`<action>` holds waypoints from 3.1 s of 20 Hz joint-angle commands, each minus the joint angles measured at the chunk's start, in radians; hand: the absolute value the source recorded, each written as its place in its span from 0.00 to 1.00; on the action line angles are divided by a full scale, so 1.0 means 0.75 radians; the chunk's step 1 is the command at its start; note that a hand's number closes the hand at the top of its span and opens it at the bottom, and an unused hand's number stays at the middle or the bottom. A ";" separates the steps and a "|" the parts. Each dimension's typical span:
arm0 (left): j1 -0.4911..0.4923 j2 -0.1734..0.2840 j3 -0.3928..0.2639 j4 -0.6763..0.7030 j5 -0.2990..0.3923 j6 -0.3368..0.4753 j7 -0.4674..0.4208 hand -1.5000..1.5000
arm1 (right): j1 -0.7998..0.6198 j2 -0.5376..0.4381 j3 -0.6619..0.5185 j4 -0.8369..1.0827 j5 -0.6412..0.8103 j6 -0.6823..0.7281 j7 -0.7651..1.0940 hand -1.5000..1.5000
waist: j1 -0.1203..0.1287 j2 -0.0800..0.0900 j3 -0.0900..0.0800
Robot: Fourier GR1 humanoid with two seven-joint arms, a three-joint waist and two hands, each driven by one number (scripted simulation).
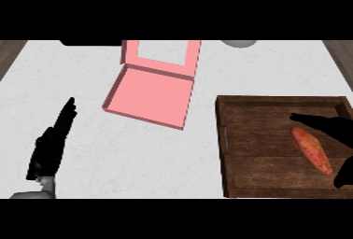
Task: Pick the sweet potato from the tray and place it in the cardboard box
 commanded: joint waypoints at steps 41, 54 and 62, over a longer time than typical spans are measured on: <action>-0.011 -0.053 0.039 -0.055 -0.057 -0.073 0.047 0.50 | -1.130 0.422 -0.243 0.972 0.121 -0.635 -0.442 1.00 | 0.036 0.001 0.002; -0.041 -0.085 0.047 -0.019 -0.067 -0.065 0.059 0.50 | -1.393 0.631 -0.292 0.922 -0.075 -0.392 -0.315 1.00 | 0.012 0.001 0.000; 0.027 -0.068 0.034 -0.068 -0.074 -0.103 0.032 0.50 | -1.532 0.807 -0.230 1.003 -0.015 -0.501 -0.066 1.00 | 0.035 0.007 -0.001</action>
